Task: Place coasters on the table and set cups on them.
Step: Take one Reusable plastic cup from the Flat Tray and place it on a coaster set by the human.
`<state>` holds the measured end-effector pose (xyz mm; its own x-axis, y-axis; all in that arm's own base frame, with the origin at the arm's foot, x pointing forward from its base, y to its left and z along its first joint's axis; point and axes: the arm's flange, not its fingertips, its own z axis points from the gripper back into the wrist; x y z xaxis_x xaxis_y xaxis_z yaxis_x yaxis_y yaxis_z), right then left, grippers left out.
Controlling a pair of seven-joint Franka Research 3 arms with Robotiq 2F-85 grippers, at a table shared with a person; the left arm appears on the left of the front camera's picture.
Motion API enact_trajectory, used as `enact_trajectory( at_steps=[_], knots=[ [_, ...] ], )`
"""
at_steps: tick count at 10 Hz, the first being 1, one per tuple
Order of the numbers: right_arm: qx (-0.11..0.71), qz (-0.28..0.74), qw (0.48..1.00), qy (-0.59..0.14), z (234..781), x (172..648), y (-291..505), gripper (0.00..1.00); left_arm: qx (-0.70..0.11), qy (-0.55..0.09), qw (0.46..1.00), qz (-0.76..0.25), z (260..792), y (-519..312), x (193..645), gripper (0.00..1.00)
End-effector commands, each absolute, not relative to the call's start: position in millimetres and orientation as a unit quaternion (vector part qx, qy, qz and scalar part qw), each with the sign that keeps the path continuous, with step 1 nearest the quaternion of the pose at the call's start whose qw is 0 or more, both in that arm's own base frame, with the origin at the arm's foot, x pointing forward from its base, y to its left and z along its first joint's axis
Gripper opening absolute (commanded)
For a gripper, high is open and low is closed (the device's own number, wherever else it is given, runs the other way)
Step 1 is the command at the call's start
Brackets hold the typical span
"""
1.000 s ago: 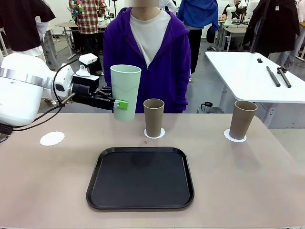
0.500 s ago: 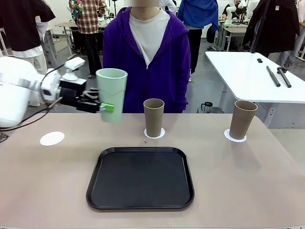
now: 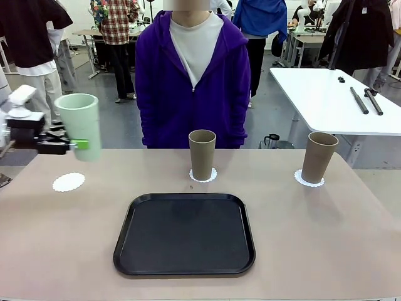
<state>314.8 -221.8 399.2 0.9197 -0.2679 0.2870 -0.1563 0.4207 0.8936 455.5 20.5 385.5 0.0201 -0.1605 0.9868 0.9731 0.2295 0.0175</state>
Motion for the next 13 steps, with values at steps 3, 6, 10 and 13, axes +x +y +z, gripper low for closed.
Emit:
enact_trajectory(
  at_steps=[3, 6, 10, 13],
  knots=[
    [0.538, -0.034, 0.818, -0.199, 399.9, 314.6, -222.1, 1.00, -0.372, -0.561, 0.629, -0.390, 393.6, 103.2, 449.6, 0.85],
    [0.538, -0.034, 0.818, -0.199, 399.9, 314.6, -222.1, 1.00, -0.362, -0.570, 0.662, -0.325, 385.3, 137.4, 474.8, 0.85],
    [0.538, -0.034, 0.818, -0.199, 399.9, 314.6, -222.1, 1.00, -0.359, -0.556, 0.688, -0.298, 360.7, 132.9, 507.6, 0.85],
    [0.538, -0.034, 0.818, -0.199, 399.9, 314.6, -222.1, 1.00, -0.361, -0.558, 0.679, -0.311, 360.7, 140.8, 490.5, 0.85]
  ],
)
